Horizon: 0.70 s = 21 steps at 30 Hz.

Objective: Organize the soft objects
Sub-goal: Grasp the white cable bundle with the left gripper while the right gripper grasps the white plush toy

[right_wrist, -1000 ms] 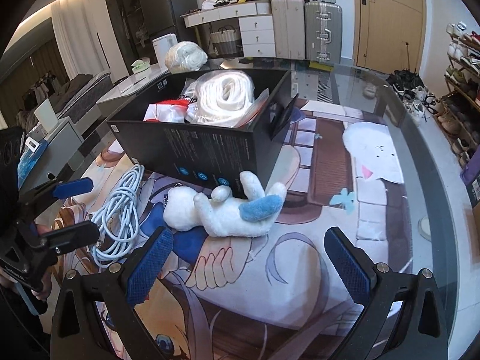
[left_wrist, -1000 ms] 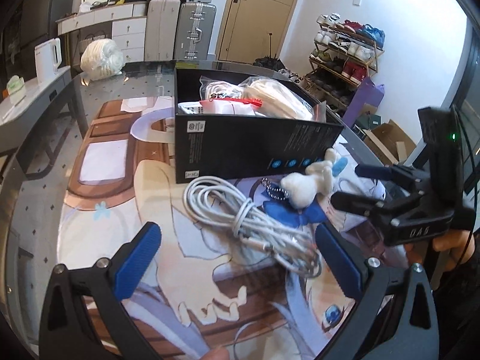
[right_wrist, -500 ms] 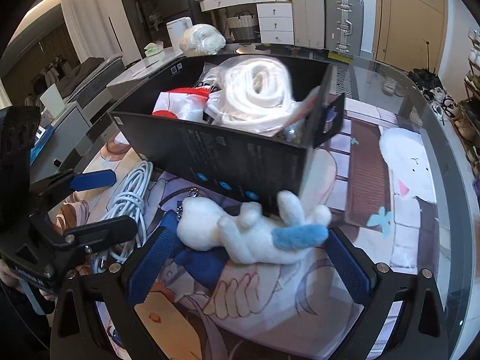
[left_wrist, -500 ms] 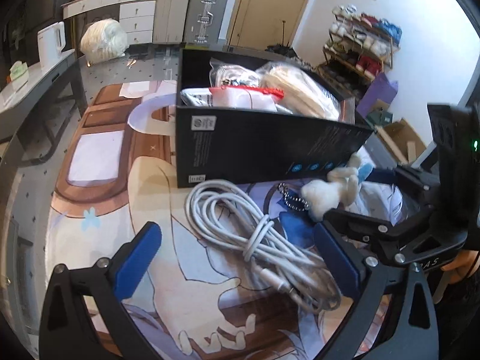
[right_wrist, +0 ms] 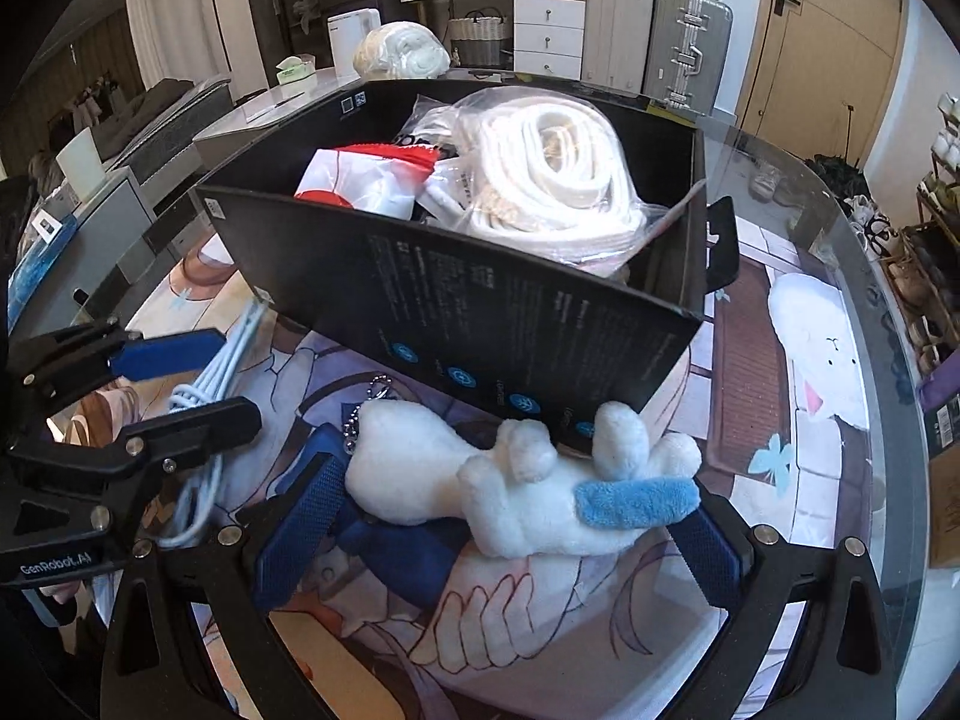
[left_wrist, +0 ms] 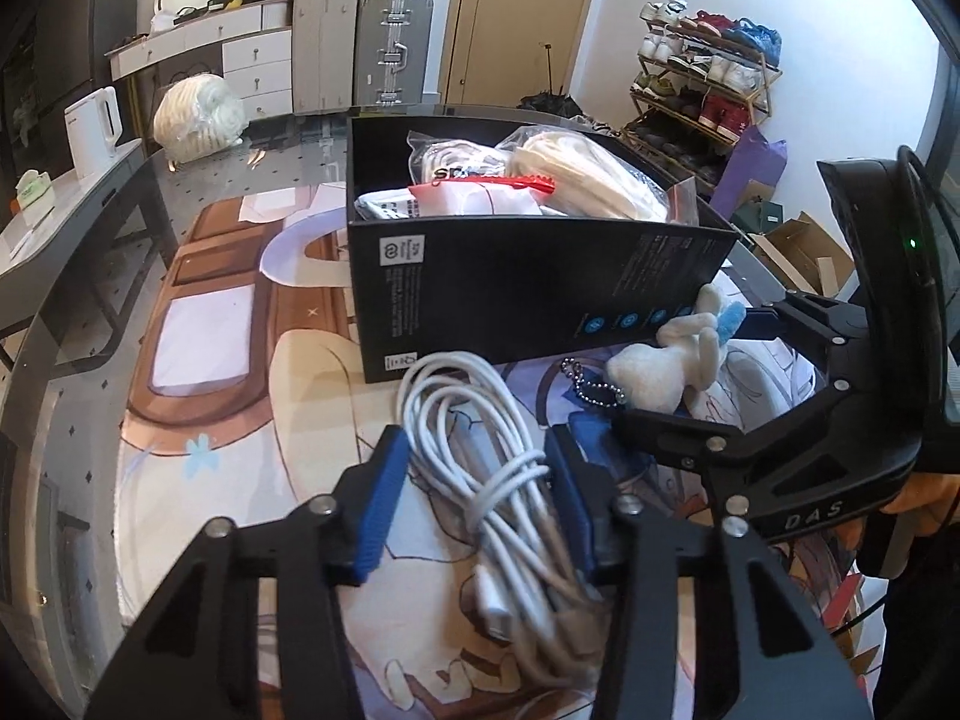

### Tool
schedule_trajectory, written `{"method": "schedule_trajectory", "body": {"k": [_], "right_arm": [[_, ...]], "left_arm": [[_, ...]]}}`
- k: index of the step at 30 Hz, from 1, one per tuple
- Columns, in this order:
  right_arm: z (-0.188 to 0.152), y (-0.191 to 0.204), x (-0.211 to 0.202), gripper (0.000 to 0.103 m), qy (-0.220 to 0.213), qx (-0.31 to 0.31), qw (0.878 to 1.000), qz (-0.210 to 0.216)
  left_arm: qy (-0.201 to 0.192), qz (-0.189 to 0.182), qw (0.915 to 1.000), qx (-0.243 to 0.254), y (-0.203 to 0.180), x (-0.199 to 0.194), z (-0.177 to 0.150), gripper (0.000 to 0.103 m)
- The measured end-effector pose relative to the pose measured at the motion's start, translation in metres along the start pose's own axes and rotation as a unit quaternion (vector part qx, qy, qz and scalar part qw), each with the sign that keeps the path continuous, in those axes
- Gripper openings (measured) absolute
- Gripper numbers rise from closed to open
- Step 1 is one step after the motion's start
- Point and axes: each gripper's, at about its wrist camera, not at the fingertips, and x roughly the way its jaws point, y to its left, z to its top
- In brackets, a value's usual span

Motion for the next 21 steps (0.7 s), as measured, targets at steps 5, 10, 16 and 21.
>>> {"method": "schedule_trajectory", "body": {"k": [5,10,16,21], "right_arm": [[-0.004,0.001,-0.001,0.097,-0.003,0.004,1.0,-0.005],[-0.013,-0.006,-0.011,0.087,-0.014,0.009,1.0,-0.004],[-0.024,-0.007,-0.02,0.085,-0.018,0.007,1.0,0.002],[-0.032,-0.007,-0.037,0.085,-0.032,0.01,0.999,0.001]], "left_arm": [[-0.007,-0.012,0.9999,0.003,-0.003,-0.005,-0.002,0.034],[-0.012,-0.017,0.9998,0.001,-0.001,-0.006,-0.003,0.033],[-0.022,-0.023,0.9995,-0.004,0.001,-0.012,-0.005,0.028],[-0.033,-0.023,0.9992,-0.003,0.001,-0.019,-0.006,0.028]]}}
